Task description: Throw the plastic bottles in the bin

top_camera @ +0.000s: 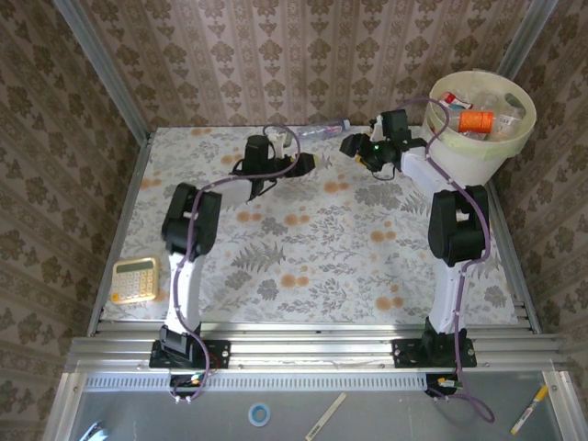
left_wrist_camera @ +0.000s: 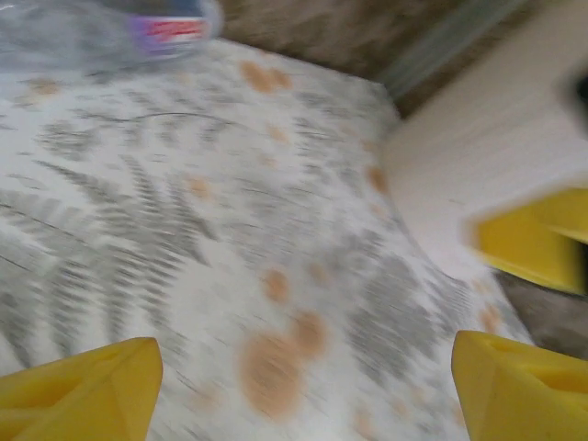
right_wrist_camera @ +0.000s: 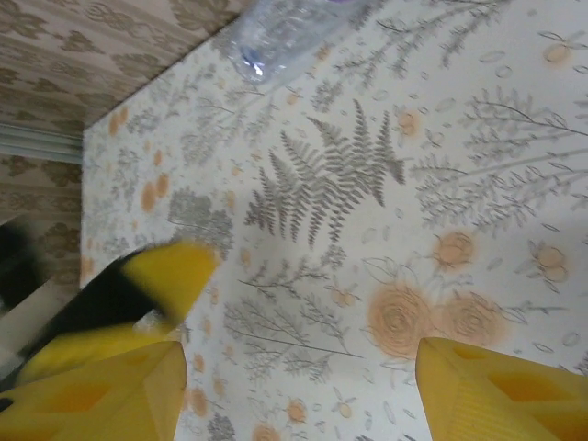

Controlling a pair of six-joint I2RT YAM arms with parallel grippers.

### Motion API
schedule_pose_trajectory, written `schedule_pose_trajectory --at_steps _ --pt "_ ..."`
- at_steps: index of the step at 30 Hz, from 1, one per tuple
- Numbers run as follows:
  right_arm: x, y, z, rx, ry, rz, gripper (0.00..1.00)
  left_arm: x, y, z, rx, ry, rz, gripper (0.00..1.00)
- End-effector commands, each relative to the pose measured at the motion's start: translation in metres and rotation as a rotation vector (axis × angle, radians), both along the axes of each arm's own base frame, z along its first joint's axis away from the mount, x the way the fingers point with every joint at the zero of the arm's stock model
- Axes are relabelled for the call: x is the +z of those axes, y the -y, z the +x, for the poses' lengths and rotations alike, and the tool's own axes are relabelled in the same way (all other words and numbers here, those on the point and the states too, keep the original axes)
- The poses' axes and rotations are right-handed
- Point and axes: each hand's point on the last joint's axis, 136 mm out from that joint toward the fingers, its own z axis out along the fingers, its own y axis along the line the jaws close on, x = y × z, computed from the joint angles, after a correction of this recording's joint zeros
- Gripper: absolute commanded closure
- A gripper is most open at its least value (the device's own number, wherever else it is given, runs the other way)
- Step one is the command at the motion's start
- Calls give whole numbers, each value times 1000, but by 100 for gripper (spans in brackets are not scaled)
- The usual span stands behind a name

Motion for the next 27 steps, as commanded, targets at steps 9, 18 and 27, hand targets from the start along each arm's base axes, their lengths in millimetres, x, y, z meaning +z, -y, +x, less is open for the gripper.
schedule_pose_trajectory --at_steps 9,18,27 --pt "15 7 54 -115 87 -64 31 47 -81 81 361 123 283 1" --pt "6 26 103 -231 113 -135 33 23 -55 163 325 61 36 2" --pt "-26 32 160 -258 167 -111 34 0 -33 174 306 19 -37 0"
